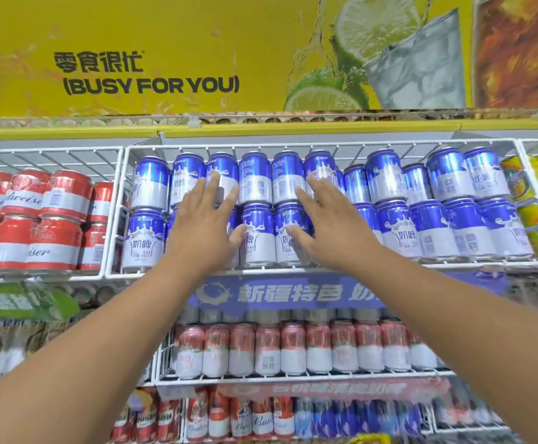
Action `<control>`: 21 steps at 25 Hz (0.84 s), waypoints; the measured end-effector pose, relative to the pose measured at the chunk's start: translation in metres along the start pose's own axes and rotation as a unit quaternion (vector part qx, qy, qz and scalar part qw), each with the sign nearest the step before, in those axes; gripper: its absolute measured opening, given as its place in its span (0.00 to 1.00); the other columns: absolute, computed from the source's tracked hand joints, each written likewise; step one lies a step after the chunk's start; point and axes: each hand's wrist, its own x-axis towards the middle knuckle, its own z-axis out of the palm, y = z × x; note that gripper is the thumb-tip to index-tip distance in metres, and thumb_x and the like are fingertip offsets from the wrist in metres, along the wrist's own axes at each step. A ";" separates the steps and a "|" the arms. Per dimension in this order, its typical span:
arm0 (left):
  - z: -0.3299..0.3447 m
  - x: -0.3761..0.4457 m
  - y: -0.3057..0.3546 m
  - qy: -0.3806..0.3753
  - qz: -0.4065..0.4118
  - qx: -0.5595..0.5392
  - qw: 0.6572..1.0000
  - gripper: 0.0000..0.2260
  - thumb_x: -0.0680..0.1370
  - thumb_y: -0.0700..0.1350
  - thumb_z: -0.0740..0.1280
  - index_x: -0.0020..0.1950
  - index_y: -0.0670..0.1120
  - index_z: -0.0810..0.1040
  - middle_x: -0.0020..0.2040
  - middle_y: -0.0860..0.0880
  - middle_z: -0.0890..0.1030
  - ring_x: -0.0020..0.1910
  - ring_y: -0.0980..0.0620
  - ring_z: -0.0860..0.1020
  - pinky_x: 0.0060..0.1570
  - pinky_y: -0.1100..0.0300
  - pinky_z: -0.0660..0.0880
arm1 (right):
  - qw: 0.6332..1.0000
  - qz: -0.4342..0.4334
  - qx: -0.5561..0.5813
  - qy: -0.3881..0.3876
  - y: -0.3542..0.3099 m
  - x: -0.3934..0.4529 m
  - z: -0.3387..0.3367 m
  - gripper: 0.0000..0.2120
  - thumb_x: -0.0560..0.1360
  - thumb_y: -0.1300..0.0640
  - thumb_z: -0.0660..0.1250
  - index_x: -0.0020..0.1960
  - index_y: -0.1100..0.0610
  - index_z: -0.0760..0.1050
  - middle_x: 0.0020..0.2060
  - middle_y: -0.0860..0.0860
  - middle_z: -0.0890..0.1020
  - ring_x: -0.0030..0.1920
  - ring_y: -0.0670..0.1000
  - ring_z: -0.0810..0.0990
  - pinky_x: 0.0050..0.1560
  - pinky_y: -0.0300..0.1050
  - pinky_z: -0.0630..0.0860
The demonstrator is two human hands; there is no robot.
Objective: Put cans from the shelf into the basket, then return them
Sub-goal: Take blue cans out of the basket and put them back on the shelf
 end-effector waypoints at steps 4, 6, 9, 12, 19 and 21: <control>-0.008 -0.047 0.033 -0.009 -0.031 0.009 0.999 0.35 0.77 0.63 0.63 0.80 0.48 0.63 0.79 0.39 0.62 0.78 0.37 0.61 0.77 0.43 0.60 | 0.999 -0.026 0.016 0.008 0.016 -0.056 0.009 0.36 0.80 0.38 0.57 0.81 0.55 0.53 0.81 0.55 0.51 0.80 0.56 0.48 0.79 0.51 0.47; -0.011 -0.078 0.058 -0.011 -0.029 0.022 0.999 0.35 0.76 0.64 0.61 0.79 0.47 0.65 0.79 0.39 0.63 0.78 0.38 0.62 0.76 0.44 0.60 | 0.999 -0.040 0.030 0.007 0.028 -0.091 0.013 0.35 0.80 0.39 0.58 0.81 0.55 0.54 0.80 0.56 0.53 0.80 0.57 0.49 0.79 0.53 0.47; -0.013 -0.124 0.094 -0.034 -0.029 0.052 0.998 0.35 0.78 0.65 0.60 0.80 0.48 0.64 0.80 0.40 0.62 0.78 0.39 0.61 0.75 0.44 0.61 | 0.998 -0.053 0.043 -0.004 0.042 -0.139 0.015 0.35 0.81 0.39 0.57 0.81 0.55 0.53 0.81 0.56 0.51 0.80 0.57 0.48 0.79 0.55 0.48; -0.011 -0.169 0.127 -0.056 -0.023 0.070 0.996 0.35 0.78 0.65 0.59 0.80 0.48 0.65 0.80 0.40 0.61 0.78 0.39 0.61 0.77 0.44 0.60 | 0.997 -0.051 0.045 -0.030 0.052 -0.185 0.021 0.35 0.81 0.38 0.55 0.81 0.55 0.50 0.81 0.56 0.48 0.80 0.56 0.46 0.79 0.54 0.46; 0.029 -0.236 0.158 -0.095 -0.004 0.034 0.995 0.36 0.75 0.64 0.67 0.78 0.46 0.68 0.78 0.38 0.66 0.76 0.37 0.65 0.73 0.41 0.65 | 0.997 -0.030 0.058 -0.048 0.055 -0.256 0.072 0.35 0.79 0.40 0.60 0.79 0.58 0.59 0.78 0.57 0.59 0.79 0.59 0.55 0.77 0.59 0.57; 0.052 -0.258 0.162 -0.111 0.000 0.010 0.994 0.35 0.75 0.63 0.68 0.77 0.46 0.70 0.77 0.38 0.67 0.76 0.37 0.66 0.72 0.41 0.66 | 0.996 -0.017 0.059 -0.067 0.051 -0.282 0.099 0.35 0.78 0.41 0.62 0.78 0.59 0.60 0.78 0.58 0.61 0.78 0.59 0.57 0.77 0.59 0.58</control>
